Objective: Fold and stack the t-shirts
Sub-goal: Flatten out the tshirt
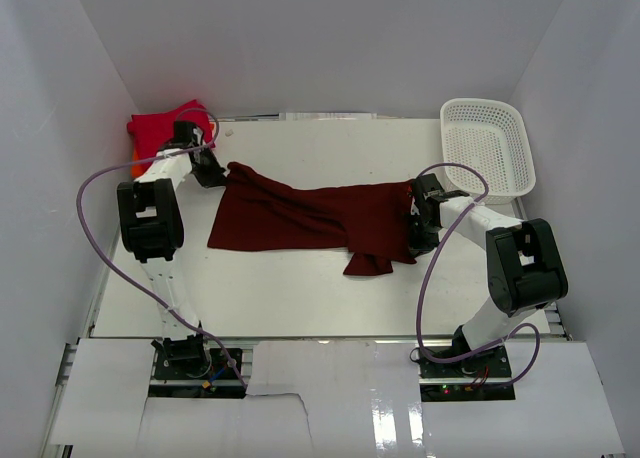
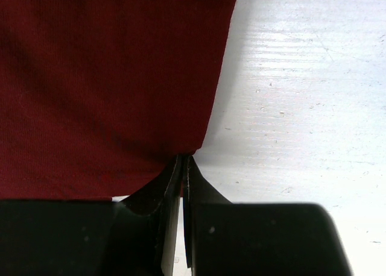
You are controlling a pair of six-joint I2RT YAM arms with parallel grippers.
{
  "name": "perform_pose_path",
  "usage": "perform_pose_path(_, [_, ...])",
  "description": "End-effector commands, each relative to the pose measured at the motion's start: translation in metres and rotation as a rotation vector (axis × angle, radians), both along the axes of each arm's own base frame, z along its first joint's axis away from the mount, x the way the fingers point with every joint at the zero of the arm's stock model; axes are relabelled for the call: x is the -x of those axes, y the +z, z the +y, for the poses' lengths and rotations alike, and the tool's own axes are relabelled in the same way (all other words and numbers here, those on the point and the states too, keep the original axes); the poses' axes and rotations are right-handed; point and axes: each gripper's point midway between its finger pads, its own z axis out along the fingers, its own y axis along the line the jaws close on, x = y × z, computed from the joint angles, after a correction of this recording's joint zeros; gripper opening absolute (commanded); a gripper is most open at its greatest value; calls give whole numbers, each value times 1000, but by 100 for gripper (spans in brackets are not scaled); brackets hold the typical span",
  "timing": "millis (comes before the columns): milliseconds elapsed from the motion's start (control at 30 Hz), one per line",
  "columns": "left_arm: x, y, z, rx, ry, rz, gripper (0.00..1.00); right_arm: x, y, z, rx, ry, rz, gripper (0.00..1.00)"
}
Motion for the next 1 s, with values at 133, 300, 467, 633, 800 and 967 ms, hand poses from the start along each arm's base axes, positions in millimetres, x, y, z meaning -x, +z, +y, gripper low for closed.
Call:
perform_pose_path(133, [-15, 68, -6, 7, -42, -136, 10, 5, 5, 1, 6, 20, 12, 8])
perform_pose_path(300, [-13, 82, -8, 7, -58, -151, 8, -18, 39, 5, -2, 17, -69, 8])
perform_pose_path(467, [-8, 105, -5, -15, -63, -181, 8, -31, 86, 11, -33, 9, -155, 8])
perform_pose_path(633, [-2, 153, -4, -30, -57, -261, 8, -48, 152, 15, -92, -4, -334, 8])
perform_pose_path(800, [1, 208, -7, -20, -51, -357, 8, -67, 244, 19, -156, -11, -563, 8])
perform_pose_path(967, [4, 248, -7, -27, -48, -415, 9, -82, 307, 25, -189, 6, -657, 8])
